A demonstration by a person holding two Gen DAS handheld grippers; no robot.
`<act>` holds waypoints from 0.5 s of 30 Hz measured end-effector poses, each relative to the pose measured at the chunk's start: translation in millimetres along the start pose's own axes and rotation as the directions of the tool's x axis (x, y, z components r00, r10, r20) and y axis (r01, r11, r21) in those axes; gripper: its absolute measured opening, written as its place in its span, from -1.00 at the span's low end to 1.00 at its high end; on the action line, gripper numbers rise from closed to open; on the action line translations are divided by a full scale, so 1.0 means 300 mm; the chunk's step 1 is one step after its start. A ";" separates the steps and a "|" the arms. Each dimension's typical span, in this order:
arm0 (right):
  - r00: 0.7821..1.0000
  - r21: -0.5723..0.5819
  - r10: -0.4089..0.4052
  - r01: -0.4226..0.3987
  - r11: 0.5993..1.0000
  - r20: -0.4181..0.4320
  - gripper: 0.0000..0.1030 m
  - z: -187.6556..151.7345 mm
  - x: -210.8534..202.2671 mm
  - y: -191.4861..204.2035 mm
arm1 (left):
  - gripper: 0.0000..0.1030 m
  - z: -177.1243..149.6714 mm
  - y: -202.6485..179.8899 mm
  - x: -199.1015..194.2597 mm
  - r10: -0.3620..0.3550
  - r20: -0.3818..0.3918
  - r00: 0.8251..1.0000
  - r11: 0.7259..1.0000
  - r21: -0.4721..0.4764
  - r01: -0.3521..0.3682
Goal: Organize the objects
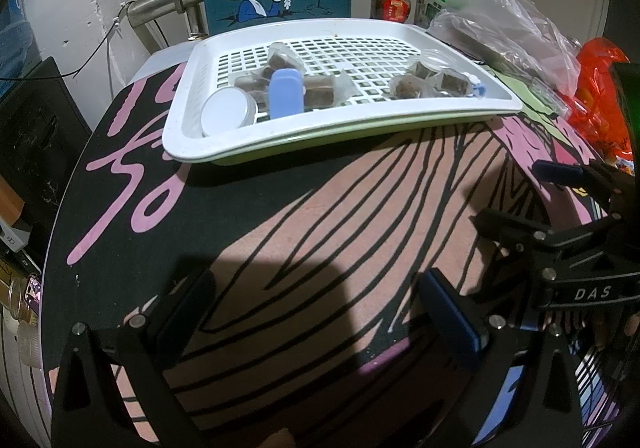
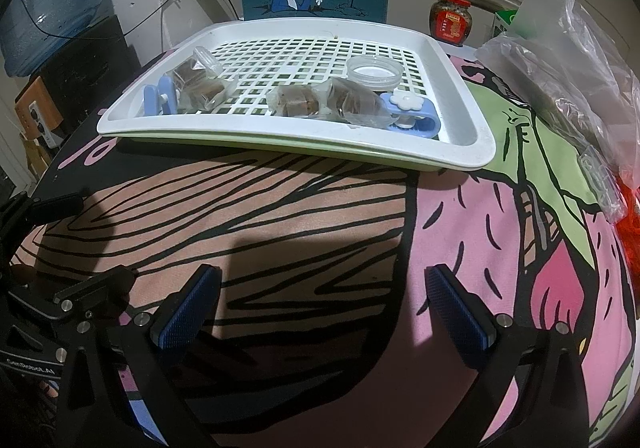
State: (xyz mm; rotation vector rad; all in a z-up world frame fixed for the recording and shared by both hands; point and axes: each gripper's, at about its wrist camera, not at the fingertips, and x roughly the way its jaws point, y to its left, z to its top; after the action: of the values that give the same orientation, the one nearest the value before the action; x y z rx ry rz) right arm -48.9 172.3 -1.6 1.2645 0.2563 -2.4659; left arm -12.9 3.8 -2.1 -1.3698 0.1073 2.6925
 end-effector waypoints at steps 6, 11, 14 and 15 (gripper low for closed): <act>1.000 0.000 0.000 0.000 1.000 0.000 0.99 -0.001 0.001 0.000 | 1.00 0.000 0.005 0.001 0.005 0.001 1.000 1.000 -0.006 -0.005; 1.000 -0.005 0.002 -0.002 1.000 0.001 0.99 -0.002 0.001 0.007 | 1.00 -0.003 0.015 -0.001 0.016 0.001 1.000 1.000 -0.022 -0.016; 1.000 -0.006 0.003 -0.003 1.000 0.001 0.99 -0.002 0.002 0.015 | 1.00 -0.003 0.015 -0.002 0.018 0.001 1.000 1.000 -0.022 -0.018; 1.000 -0.006 0.003 -0.003 1.000 0.001 0.99 -0.003 0.002 0.017 | 1.00 -0.003 0.015 -0.002 0.018 0.001 1.000 1.000 -0.022 -0.018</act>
State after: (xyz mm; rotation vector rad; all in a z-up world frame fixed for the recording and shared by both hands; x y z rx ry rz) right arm -46.5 167.7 -2.6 1.2604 0.2611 -2.4614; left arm -12.5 -0.8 -2.1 -1.3801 0.0908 2.7165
